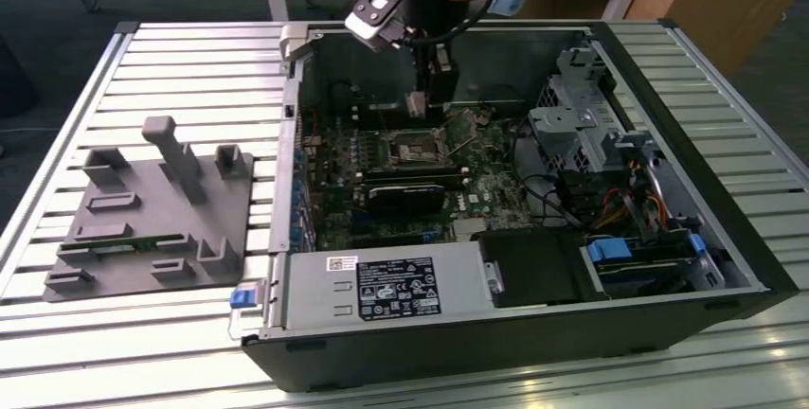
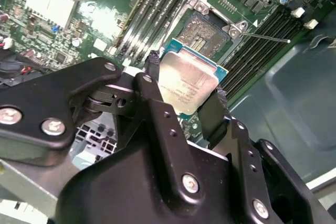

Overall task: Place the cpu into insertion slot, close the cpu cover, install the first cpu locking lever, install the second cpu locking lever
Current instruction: 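Place the cpu into insertion slot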

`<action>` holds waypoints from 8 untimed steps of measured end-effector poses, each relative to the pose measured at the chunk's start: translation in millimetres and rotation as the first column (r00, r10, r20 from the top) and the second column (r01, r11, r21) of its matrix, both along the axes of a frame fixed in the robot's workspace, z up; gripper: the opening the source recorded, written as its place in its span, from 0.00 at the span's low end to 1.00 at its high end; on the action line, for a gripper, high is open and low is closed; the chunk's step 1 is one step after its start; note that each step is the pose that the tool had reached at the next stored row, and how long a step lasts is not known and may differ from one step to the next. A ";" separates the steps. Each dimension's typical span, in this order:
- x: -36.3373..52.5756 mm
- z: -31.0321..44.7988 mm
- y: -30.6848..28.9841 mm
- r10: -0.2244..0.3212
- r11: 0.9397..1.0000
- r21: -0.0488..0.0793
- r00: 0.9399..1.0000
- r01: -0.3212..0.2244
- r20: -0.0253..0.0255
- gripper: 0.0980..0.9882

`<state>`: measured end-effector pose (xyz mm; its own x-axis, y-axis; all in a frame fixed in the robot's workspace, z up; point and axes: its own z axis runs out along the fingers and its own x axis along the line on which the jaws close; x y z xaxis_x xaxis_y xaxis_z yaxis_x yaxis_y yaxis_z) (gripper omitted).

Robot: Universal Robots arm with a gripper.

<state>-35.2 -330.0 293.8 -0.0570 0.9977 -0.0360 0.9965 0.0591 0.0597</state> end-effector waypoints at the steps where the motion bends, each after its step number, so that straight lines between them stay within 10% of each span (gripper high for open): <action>1: -0.1 -1.8 1.0 0.000 1.000 0.000 1.000 0.000 0.000 0.50; 8: -1.3 -12.8 6.0 -0.017 1.000 0.000 1.000 0.017 0.000 0.50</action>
<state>-36.4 -324.0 281.0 -0.0403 0.9985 -0.0363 0.9973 0.0424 0.0597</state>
